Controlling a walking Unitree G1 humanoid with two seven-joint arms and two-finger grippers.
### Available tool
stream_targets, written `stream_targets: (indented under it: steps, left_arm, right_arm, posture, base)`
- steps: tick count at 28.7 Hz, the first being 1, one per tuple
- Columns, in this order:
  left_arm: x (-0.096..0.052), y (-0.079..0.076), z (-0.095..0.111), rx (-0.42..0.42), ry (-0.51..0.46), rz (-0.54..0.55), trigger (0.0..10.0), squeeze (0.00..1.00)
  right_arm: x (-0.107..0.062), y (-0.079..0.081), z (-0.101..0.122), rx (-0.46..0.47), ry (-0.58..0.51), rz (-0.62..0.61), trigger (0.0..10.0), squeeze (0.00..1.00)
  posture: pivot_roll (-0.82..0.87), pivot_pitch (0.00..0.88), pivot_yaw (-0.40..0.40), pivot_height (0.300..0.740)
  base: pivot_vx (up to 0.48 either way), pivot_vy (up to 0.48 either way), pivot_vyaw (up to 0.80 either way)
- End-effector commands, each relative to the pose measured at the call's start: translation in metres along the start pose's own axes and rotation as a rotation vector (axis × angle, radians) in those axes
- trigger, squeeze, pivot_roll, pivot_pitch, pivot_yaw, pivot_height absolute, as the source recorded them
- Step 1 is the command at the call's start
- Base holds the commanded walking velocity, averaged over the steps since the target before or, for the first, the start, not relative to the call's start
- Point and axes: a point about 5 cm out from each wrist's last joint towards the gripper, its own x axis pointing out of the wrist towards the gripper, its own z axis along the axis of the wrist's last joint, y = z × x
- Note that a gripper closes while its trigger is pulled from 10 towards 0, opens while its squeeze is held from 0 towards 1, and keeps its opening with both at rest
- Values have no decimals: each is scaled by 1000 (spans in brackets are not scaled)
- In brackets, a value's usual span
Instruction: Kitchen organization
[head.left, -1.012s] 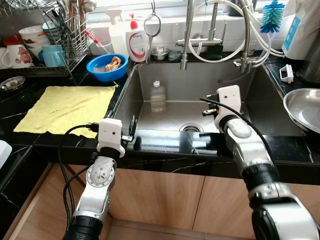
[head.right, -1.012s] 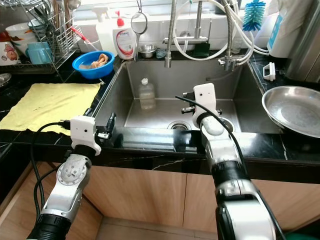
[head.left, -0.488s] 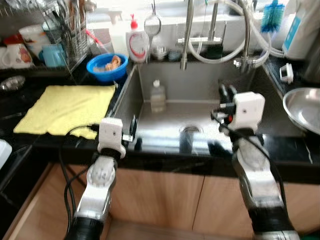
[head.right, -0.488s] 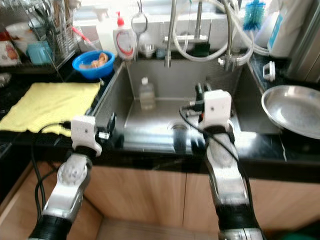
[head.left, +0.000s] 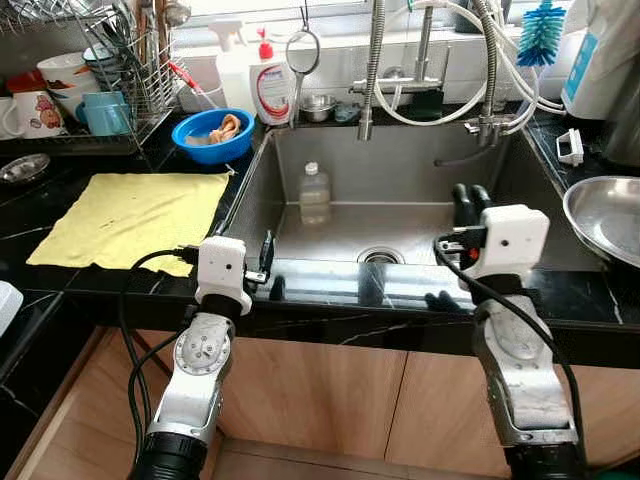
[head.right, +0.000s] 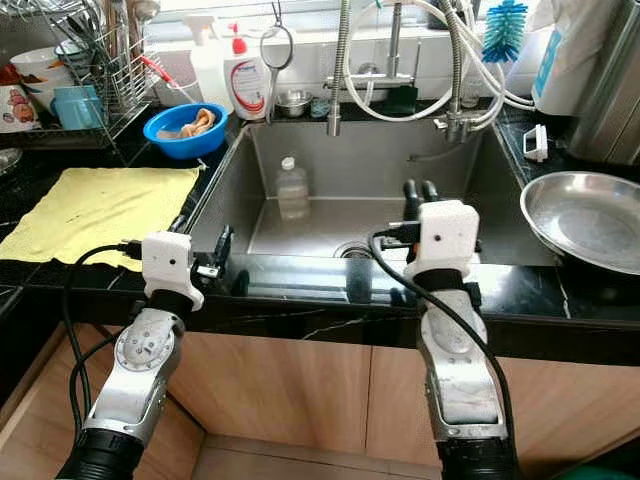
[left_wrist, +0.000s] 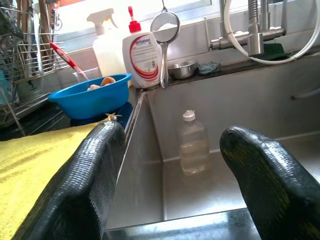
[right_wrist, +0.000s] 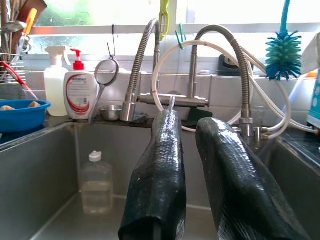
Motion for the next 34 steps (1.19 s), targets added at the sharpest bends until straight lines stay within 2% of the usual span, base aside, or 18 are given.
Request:
stream_targets:
  steps: [1,4,10,13,23,29,34]
  left_arm:
    - [1,4,5,-1,-16,8,10000,0]
    - [2,3,5,-2,-18,4,10000,0]
    - [3,3,5,2,-18,1,10000,0]
    - [4,3,6,8,-20,0,10000,0]
    - [4,5,6,21,-22,5,10000,0]
    - [4,5,5,16,-20,8,10000,0]
    - [4,6,4,0,-15,20,10000,0]
  right_arm:
    - [2,0,8,22,-25,-18,10000,0]
    - [2,-7,6,22,-12,-47,10000,0]
    - [3,-12,6,45,-13,-79,10000,0]
    - [5,-10,9,31,-26,-71,10000,0]
    - [10,-2,13,44,-40,-46,10000,0]
    - [11,-3,12,37,-31,-44,10000,0]
    - [12,-4,12,36,-29,-46,10000,0]
  posture:
    - [-130,0,91,740]
    - [-137,0,92,740]
    - [-137,0,92,740]
    - [-137,0,93,740]
    - [-138,0,96,740]
    - [-137,0,95,740]
    - [-139,0,92,740]
  base:
    - [0,0,0]
    - [0,0,0]
    - [0,0,-624]
    - [0,0,0]
    - [0,-311,0]
    - [0,-406,0]
    - [0,0,0]
